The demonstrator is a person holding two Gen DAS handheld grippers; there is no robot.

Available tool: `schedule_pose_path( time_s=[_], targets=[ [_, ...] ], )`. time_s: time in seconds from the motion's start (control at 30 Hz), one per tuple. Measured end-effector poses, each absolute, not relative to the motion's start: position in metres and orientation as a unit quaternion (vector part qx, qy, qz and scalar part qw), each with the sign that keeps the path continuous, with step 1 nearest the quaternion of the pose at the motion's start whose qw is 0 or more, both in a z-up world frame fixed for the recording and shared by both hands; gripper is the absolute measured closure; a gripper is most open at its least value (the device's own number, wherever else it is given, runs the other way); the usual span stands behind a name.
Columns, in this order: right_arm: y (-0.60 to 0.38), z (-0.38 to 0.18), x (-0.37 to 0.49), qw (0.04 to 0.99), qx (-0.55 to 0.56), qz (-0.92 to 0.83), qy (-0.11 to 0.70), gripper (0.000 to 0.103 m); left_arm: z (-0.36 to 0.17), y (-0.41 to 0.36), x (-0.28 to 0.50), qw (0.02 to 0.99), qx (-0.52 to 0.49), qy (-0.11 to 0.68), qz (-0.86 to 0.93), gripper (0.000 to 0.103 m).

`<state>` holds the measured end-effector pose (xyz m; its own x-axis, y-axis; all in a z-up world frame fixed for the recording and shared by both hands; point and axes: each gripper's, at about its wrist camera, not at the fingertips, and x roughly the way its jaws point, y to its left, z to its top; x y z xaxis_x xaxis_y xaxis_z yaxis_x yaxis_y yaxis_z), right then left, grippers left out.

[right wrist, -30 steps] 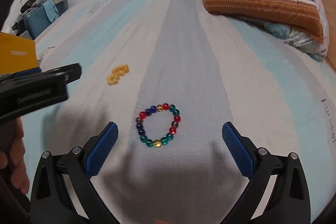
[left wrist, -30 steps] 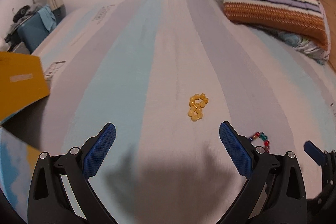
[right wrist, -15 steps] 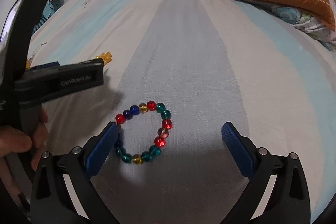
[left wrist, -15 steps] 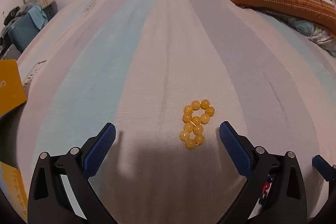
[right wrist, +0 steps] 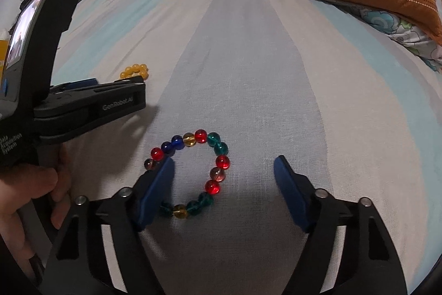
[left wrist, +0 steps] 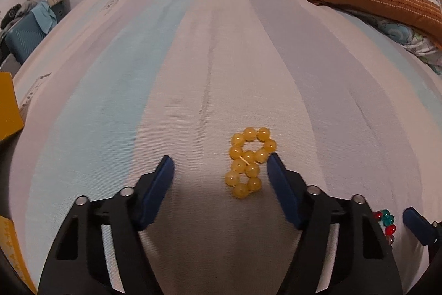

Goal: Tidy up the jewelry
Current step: 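Grasp the yellow bead bracelet with the left tool while the right tool grasps the multicolour one, then carry both bracelets over the white box and lower them inside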

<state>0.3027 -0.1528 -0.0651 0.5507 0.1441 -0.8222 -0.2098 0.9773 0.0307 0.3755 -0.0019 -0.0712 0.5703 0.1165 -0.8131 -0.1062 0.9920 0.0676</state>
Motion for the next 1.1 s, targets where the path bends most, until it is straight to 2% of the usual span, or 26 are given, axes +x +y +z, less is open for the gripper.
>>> schedule_pose_path(
  time_s=[0.07,0.2,0.27,0.4,0.43,0.47,0.53,0.77,1.1],
  targets=[
    [-0.151,-0.064,0.301,0.879,-0.037,0.103,0.464,0.05,-0.07,-0.005,0.374,0.886,0.008,0.459,0.06,0.047],
    [-0.151,-0.065,0.301,0.879,-0.037,0.1,0.465,0.056,-0.07,-0.011,0.372,0.887,0.019,0.458,0.062,0.055],
    [-0.152,-0.065,0.301,0.88,-0.036,0.096,0.464,0.061,-0.07,-0.012,0.371,0.887,0.02,0.458,0.059,0.062],
    [-0.153,-0.066,0.302,0.881,-0.04,0.089,0.463,0.074,-0.071,-0.015,0.372,0.886,0.027,0.458,0.063,0.069],
    [-0.153,-0.066,0.303,0.881,-0.04,0.089,0.463,0.079,-0.071,-0.014,0.371,0.886,0.027,0.458,0.065,0.073],
    [-0.154,-0.066,0.303,0.881,-0.044,0.086,0.462,0.086,-0.07,-0.014,0.371,0.886,0.026,0.458,0.066,0.083],
    [-0.155,-0.065,0.302,0.883,-0.045,0.083,0.46,0.092,-0.069,-0.014,0.371,0.887,0.029,0.456,0.074,0.089],
    [-0.155,-0.064,0.303,0.884,-0.053,0.079,0.458,0.093,-0.067,-0.014,0.369,0.887,0.03,0.454,0.078,0.093],
    [-0.157,-0.052,0.301,0.888,-0.049,0.08,0.45,0.094,-0.055,-0.01,0.358,0.889,0.027,0.451,0.071,0.094]
  ],
)
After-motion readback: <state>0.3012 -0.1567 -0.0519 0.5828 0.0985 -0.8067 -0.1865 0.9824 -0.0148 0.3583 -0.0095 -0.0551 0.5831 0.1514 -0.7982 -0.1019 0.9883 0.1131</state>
